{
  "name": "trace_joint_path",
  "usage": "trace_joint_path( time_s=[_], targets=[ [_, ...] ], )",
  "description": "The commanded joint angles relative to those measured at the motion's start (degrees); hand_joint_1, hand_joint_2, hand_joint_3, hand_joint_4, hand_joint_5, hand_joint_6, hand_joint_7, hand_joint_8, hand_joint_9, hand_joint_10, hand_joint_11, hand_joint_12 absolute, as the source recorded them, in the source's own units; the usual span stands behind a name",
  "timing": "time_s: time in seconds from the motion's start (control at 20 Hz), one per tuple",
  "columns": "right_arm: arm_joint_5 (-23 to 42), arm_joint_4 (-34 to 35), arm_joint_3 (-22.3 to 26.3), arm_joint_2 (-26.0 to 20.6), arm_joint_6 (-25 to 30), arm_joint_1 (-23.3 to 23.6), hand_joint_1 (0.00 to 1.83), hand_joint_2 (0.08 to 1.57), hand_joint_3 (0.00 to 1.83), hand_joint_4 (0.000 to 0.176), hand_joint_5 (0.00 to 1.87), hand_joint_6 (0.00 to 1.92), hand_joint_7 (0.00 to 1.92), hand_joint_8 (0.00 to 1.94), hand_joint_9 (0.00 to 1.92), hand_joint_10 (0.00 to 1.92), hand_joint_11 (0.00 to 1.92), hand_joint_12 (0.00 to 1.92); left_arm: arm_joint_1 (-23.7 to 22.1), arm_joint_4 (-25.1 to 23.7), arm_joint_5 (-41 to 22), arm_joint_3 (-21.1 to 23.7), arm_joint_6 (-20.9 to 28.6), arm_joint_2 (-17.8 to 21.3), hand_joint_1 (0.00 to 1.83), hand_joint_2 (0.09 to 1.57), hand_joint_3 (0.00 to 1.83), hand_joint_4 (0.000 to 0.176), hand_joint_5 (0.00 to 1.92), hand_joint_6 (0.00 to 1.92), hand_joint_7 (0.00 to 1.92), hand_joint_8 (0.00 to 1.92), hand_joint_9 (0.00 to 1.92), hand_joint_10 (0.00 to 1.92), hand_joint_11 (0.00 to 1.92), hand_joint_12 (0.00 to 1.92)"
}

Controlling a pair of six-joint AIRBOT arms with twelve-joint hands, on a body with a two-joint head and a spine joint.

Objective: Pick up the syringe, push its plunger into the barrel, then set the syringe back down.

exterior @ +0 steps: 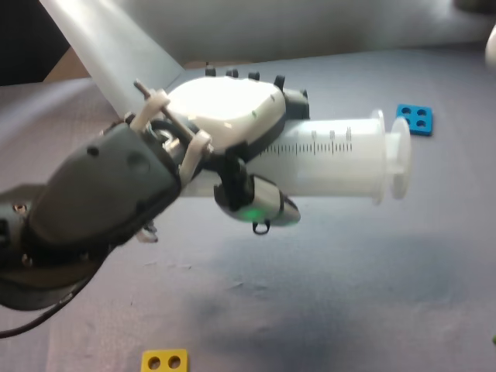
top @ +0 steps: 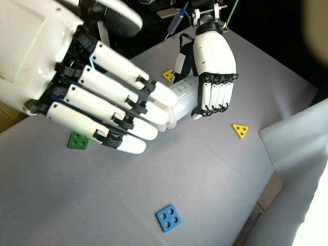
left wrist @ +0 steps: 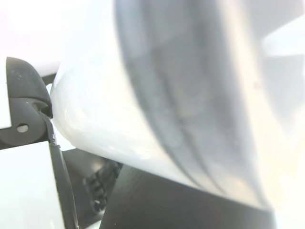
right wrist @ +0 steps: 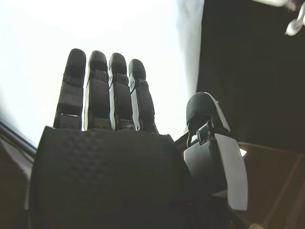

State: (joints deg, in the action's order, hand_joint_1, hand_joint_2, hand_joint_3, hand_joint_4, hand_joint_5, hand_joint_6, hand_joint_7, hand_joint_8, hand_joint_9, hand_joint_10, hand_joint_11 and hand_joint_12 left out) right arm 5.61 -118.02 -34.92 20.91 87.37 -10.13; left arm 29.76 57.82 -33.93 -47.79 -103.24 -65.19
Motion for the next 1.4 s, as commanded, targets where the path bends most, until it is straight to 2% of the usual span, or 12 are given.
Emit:
trace_joint_path(
  time_s=[0.0,0.1,0.2,0.25,0.3,0.5,0.75,1.1,1.3,1.35],
  targets=[
    [2.42,-0.02,-0.25,-0.19,-0.88,1.04,0.0,1.31,0.0,0.0,0.3,0.01,0.26,0.0,0.2,0.0,0.0,0.48,-0.28,-3.76,-4.29,0.0,0.46,-0.03,1.33,1.25,0.0,0.0,0.74,1.18,0.66,1.59,0.67,1.53,0.54,1.28],
    [4.13,-0.02,-0.85,-1.08,-6.14,1.23,0.0,1.31,0.0,0.0,0.31,0.01,0.27,0.01,0.2,0.0,0.0,0.48,1.83,-5.4,-4.28,0.02,1.82,-0.43,1.33,1.25,0.0,0.0,0.73,1.19,0.65,1.61,0.66,1.54,0.54,1.28],
    [4.67,-0.02,-1.55,-1.44,-8.9,0.85,0.0,1.31,0.0,0.0,0.3,0.01,0.27,0.01,0.21,0.0,0.0,0.48,3.12,-6.9,-4.28,0.06,2.9,-0.67,1.33,1.25,0.0,0.0,0.75,1.17,0.67,1.57,0.67,1.52,0.55,1.25],
    [4.67,-0.02,-1.78,-1.49,-13.38,0.64,0.0,1.31,0.0,0.0,0.3,0.01,0.27,0.01,0.21,0.0,0.0,0.48,3.98,-8.11,-4.29,0.03,3.32,-0.91,1.33,1.25,0.0,0.0,0.75,1.17,0.67,1.57,0.67,1.52,0.55,1.25],
    [4.66,-0.02,-1.87,-1.44,-15.51,0.53,0.0,1.32,0.0,0.0,0.31,0.01,0.27,0.01,0.21,0.01,0.0,0.49,4.64,-8.61,-4.29,-0.03,3.54,-1.15,1.33,1.24,0.0,0.0,0.76,1.18,0.67,1.55,0.67,1.53,0.55,1.25],
    [4.66,-0.02,-1.93,-0.53,-18.48,0.0,0.0,1.32,0.0,0.0,0.3,0.0,0.27,0.0,0.22,0.0,0.0,0.47,7.97,-12.16,-5.31,-1.15,7.26,-2.99,1.33,1.25,0.0,0.0,0.75,1.18,0.66,1.58,0.67,1.52,0.55,1.27],
    [3.3,-0.02,-1.94,0.19,-18.94,-0.22,0.0,1.31,0.0,0.0,0.29,0.0,0.25,0.0,0.21,0.0,0.0,0.46,10.68,-14.93,-6.92,-1.98,10.75,-4.19,1.32,1.26,0.0,0.0,0.75,1.18,0.62,1.63,0.66,1.54,0.54,1.3],
    [3.09,-0.01,-1.94,0.63,-18.35,-1.37,0.0,1.32,0.0,0.0,0.3,0.0,0.26,0.0,0.21,0.0,0.0,0.48,11.32,-15.26,-7.43,-2.04,11.17,-4.86,1.33,1.26,0.0,0.0,0.73,1.17,0.64,1.63,0.66,1.56,0.55,1.29],
    [3.94,-0.01,-1.92,0.5,-16.56,0.6,0.0,1.32,0.0,0.0,0.31,0.01,0.27,0.01,0.22,0.01,0.0,0.48,11.88,-15.75,-7.6,-2.02,11.91,-4.87,1.32,1.27,0.0,0.0,0.72,1.17,0.62,1.65,0.62,1.6,0.52,1.32],
    [4.96,-0.02,-1.88,0.11,-16.58,1.85,0.0,1.32,0.0,0.0,0.29,0.0,0.26,0.0,0.22,0.0,0.0,0.48,12.03,-15.84,-7.74,-1.99,11.96,-4.87,1.21,1.24,0.0,0.0,0.81,1.13,0.7,1.55,0.56,1.34,0.44,1.32]
  ],
)
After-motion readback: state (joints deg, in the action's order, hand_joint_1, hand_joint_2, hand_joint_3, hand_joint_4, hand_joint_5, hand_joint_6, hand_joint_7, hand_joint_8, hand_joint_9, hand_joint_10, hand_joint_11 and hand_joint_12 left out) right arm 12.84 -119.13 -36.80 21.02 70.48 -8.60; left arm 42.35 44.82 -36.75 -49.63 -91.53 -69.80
